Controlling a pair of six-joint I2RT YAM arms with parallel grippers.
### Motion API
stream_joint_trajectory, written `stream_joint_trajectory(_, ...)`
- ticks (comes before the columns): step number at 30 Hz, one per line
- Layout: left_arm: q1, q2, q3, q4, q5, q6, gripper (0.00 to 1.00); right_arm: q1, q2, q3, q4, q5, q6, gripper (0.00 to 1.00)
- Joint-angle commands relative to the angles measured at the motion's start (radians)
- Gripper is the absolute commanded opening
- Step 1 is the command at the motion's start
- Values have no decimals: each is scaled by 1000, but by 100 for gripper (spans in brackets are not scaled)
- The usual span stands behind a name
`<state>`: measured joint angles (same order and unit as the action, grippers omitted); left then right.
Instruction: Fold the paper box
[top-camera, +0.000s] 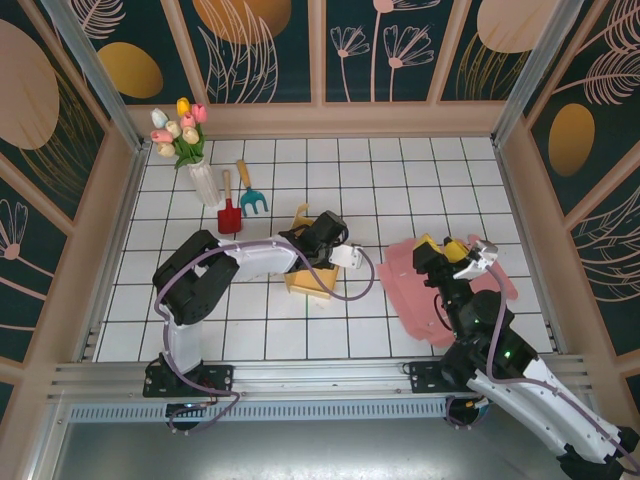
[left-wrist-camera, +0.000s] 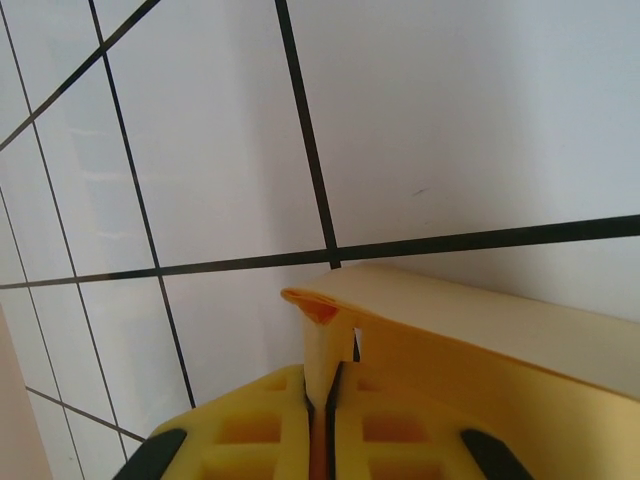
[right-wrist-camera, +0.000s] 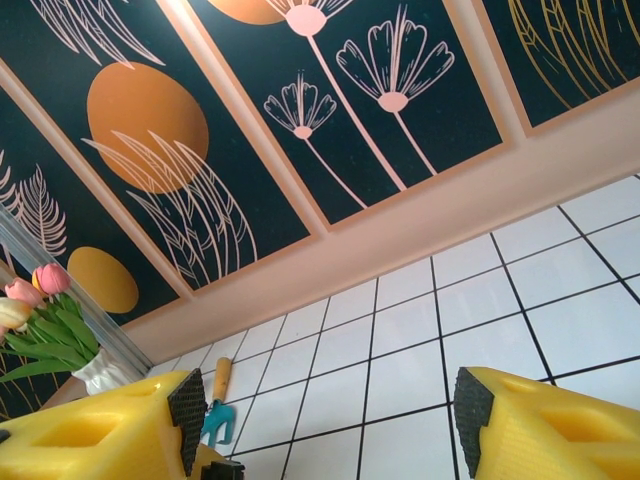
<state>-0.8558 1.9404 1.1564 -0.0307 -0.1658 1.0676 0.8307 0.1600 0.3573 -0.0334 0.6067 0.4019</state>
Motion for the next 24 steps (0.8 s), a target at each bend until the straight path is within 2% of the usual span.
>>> stream_joint_trajectory(1, 3, 9, 27, -62, -23, 20, 17, -5, 2, -14, 33, -2, 9, 69)
stream_joint_trajectory(9, 1, -78, 47, -59, -35, -17, 37, -11, 12, -21, 38, 16, 0, 69)
stream_joint_trajectory(17, -6, -170, 43, -46, -26, -77, 39, -19, 21, -24, 35, 36, -6, 69)
stream_joint_trajectory(20, -9, -247, 46, -34, 6, -162, 40, -22, 21, -27, 39, 38, -14, 69)
stream_joint_trajectory(24, -11, -384, 31, 44, 21, -412, 40, -28, 33, -27, 40, 39, -18, 69)
